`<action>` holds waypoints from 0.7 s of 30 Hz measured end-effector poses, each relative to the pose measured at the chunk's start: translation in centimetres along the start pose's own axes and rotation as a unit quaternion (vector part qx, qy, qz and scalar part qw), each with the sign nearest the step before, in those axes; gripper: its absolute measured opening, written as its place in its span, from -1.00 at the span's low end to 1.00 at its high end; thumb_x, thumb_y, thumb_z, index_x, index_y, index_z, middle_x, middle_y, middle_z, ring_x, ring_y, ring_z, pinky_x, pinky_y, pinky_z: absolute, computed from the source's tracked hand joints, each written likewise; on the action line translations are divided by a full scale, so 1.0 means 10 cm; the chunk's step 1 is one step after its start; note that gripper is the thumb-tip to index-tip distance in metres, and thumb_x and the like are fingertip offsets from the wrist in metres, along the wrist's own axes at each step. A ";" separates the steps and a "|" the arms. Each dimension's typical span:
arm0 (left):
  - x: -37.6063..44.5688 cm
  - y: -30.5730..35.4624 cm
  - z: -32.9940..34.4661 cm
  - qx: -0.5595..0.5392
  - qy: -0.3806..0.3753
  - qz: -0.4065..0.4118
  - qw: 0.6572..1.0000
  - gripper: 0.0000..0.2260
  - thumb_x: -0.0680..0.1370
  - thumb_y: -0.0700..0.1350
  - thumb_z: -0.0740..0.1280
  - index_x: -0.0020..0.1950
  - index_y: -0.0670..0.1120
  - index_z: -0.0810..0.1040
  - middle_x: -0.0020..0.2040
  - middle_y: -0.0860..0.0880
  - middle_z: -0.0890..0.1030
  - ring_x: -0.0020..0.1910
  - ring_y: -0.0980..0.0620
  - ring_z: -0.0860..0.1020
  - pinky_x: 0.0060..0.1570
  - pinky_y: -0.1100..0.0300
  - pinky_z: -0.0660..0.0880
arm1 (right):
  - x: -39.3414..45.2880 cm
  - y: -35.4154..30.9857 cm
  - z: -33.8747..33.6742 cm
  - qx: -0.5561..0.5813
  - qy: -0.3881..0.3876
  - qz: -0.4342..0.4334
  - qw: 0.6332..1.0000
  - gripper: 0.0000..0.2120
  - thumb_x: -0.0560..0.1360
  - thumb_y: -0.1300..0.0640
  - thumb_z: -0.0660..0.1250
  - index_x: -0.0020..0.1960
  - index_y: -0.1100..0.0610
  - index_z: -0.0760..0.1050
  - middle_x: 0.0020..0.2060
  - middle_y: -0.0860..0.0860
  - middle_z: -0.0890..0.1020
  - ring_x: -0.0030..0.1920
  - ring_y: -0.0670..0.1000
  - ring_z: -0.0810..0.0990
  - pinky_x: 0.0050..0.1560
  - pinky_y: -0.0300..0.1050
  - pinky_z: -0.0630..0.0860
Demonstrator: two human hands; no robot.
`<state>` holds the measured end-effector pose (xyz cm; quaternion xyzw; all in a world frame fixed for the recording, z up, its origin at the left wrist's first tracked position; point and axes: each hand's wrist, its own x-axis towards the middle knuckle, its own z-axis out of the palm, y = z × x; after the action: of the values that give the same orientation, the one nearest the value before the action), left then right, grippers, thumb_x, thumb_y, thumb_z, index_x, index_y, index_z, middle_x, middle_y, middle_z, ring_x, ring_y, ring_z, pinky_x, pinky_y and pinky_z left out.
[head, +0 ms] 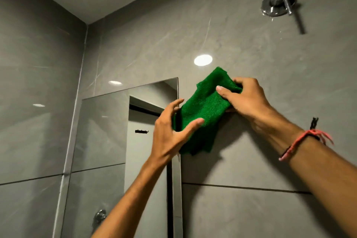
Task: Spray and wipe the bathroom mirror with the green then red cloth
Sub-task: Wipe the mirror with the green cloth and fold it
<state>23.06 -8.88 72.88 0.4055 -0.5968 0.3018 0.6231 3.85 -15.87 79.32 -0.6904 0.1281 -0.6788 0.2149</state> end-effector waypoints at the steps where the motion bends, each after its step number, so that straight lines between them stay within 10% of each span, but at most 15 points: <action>1: -0.02 0.01 -0.05 -0.045 -0.013 -0.034 0.998 -0.51 0.39 0.21 0.53 0.22 -0.01 0.63 0.05 0.06 0.73 0.03 0.17 0.68 0.00 0.31 0.55 | -0.08 0.03 -0.08 0.031 0.021 0.000 0.999 -0.94 0.54 0.11 0.51 -0.03 0.07 0.66 -0.20 -0.01 0.70 -0.14 0.06 0.71 -0.39 -0.29 0.61; 6: -0.17 0.30 -0.18 -0.227 -0.149 -0.121 0.955 -0.83 0.45 -0.18 0.54 -0.05 -0.25 0.66 -0.14 -0.11 0.75 -0.14 0.00 0.70 -0.12 0.18 0.60 | -0.59 0.20 -0.52 0.082 0.065 0.000 0.995 -0.87 0.48 0.07 0.55 -0.05 0.06 0.63 -0.13 0.00 0.73 -0.02 0.10 0.76 -0.06 -0.06 0.62; 11: -0.34 0.77 -0.10 -0.306 -0.186 -0.102 0.928 -0.91 0.46 -0.14 0.48 -0.12 0.01 0.60 -0.19 0.02 0.66 -0.19 0.07 0.63 -0.16 0.18 0.59 | -1.01 0.25 -1.15 0.015 -0.066 -0.011 0.998 -0.24 0.13 -0.15 0.70 0.29 -0.12 0.55 0.09 -0.17 0.72 0.13 -0.14 0.71 0.09 -0.22 0.64; 14: -0.49 0.98 0.04 -0.342 -0.213 -0.114 0.908 -0.88 0.49 -0.16 0.44 -0.15 0.05 0.57 -0.25 0.09 0.65 -0.27 0.14 0.62 -0.27 0.28 0.59 | -1.25 0.31 -1.41 0.116 -0.185 0.026 0.976 -0.38 0.19 -0.01 0.63 0.25 -0.02 0.67 0.10 -0.15 0.78 0.12 -0.07 0.76 0.05 -0.23 0.68; 21: -1.53 1.07 0.44 -0.359 -0.263 -0.261 0.856 -0.81 0.42 -0.11 0.54 -0.10 0.06 0.55 -0.22 0.09 0.67 -0.26 0.11 0.64 -0.28 0.26 0.62 | -2.32 0.66 -1.96 0.091 -0.131 0.134 0.978 -0.75 0.36 -0.08 0.63 0.00 -0.06 0.78 -0.04 -0.08 0.82 -0.01 -0.08 0.79 -0.04 -0.22 0.69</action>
<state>10.04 -5.74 59.13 0.3585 -0.6776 -0.2254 0.6012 -15.88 -13.20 55.46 -0.7274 0.1278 -0.5566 0.3805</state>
